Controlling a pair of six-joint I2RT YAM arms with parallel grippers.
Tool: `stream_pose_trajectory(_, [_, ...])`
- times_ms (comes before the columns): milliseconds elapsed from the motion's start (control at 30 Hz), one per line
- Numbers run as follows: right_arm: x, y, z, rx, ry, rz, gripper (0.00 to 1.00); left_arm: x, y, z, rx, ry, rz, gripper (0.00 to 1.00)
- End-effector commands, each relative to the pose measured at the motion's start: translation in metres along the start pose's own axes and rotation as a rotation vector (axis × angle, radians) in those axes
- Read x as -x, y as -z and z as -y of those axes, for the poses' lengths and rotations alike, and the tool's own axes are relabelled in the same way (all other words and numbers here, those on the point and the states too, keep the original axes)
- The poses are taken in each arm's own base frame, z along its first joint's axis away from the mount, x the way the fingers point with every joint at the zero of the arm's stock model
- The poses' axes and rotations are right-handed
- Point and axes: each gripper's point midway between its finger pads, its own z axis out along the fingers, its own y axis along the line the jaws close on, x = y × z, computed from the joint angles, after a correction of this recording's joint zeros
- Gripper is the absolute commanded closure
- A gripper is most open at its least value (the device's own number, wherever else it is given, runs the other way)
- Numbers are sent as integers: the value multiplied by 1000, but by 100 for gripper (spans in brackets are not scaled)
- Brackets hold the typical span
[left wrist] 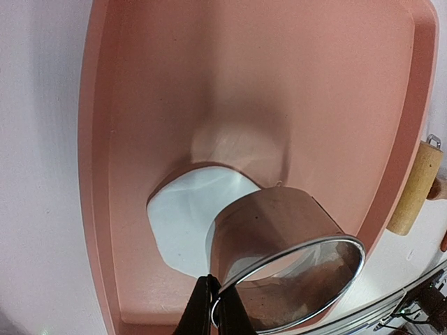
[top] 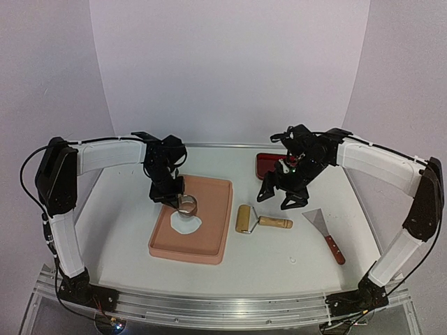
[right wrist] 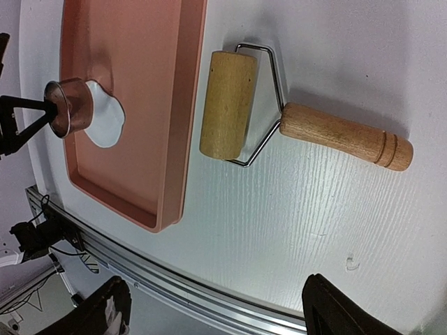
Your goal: Roll out the dumpling wrappers from the dough
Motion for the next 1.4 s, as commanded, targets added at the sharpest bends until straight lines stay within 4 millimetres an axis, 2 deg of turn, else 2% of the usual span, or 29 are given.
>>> stream_pose_trajectory(0, [4, -5, 6, -27, -15, 11, 15, -9, -2, -6, 21, -20, -23, 100])
stream_pose_trajectory(167, [2, -7, 9, -35, -17, 6, 15, -13, -7, -14, 55, -16, -34, 100])
stream_pose_trajectory(867, [0, -9, 12, -43, -30, 1, 15, -21, -22, -17, 58, -33, -66, 100])
stream_pose_trajectory(1367, [-1, -11, 13, -49, -35, -3, 15, -20, -29, -19, 81, -44, -73, 100])
